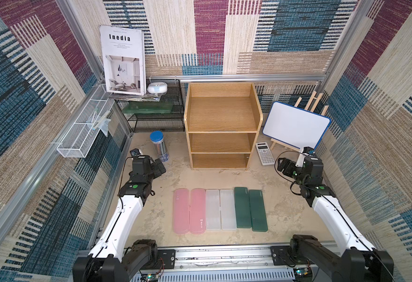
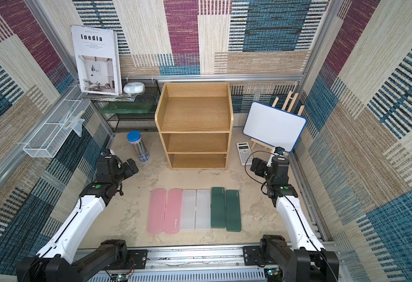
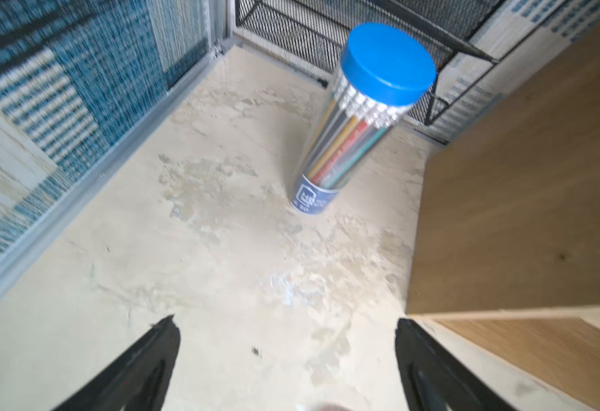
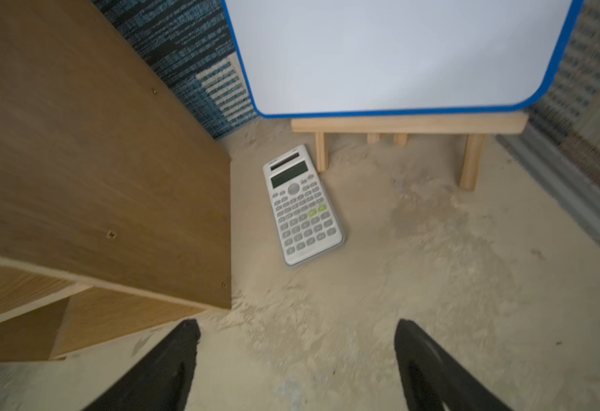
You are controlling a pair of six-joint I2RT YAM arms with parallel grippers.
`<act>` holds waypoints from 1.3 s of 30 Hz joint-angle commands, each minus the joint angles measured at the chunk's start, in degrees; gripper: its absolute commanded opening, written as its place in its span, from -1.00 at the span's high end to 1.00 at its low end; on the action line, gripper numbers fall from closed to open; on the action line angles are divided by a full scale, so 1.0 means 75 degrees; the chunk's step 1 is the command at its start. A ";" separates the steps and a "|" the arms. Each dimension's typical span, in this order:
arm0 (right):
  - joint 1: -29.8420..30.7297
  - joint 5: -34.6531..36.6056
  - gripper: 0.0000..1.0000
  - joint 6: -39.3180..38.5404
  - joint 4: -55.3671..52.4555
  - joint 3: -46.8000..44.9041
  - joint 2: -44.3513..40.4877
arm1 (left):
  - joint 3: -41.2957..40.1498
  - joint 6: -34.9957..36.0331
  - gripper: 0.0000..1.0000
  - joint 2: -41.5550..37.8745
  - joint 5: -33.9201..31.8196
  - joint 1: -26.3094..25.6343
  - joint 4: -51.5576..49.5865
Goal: Place the pencil cases on the shelf according to color
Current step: Pick up the pencil case from the center of the board.
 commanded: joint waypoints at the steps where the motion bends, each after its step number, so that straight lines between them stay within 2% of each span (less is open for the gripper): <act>1: 0.0234 -0.0821 -0.75 0.0809 -0.1163 -0.0161 -0.0502 | 0.0064 -0.0564 -0.99 -0.0324 0.0967 -0.0067 -0.1715; 4: 0.0731 -0.0957 -0.70 0.0979 -0.1605 -0.0411 -0.0970 | -0.0077 -0.0814 -0.99 -0.0681 0.1515 -0.0152 -0.2086; 11: 0.1573 -0.1142 -0.58 0.1510 -0.2685 -0.0999 -0.1771 | 0.0440 -0.0388 -0.99 -0.0708 0.2779 -0.0261 -0.3022; 16: 0.2445 -0.1105 -0.59 0.2167 -0.3053 -0.1331 -0.2021 | 0.0392 -0.0247 -0.99 -0.0659 0.2963 -0.0409 -0.3100; 24: 0.3874 -0.0289 -0.59 0.2808 -0.3629 -0.1355 -0.1340 | 0.0491 -0.0028 -0.99 -0.0201 0.3021 -0.0658 -0.3118; 31: 0.5188 0.0406 -0.65 0.3337 -0.3482 -0.1157 -0.0031 | 0.0425 -0.0032 -0.99 -0.0377 0.2925 -0.0684 -0.3117; 36: 0.5648 0.1149 -0.68 0.3505 -0.3890 -0.0821 0.0907 | 0.0424 0.0019 -0.99 -0.0469 0.2891 -0.0679 -0.3188; 39: 0.5666 0.1377 -0.68 0.3511 -0.4111 -0.0746 0.0885 | 0.0365 0.0032 -0.99 -0.0539 0.2935 -0.0685 -0.3211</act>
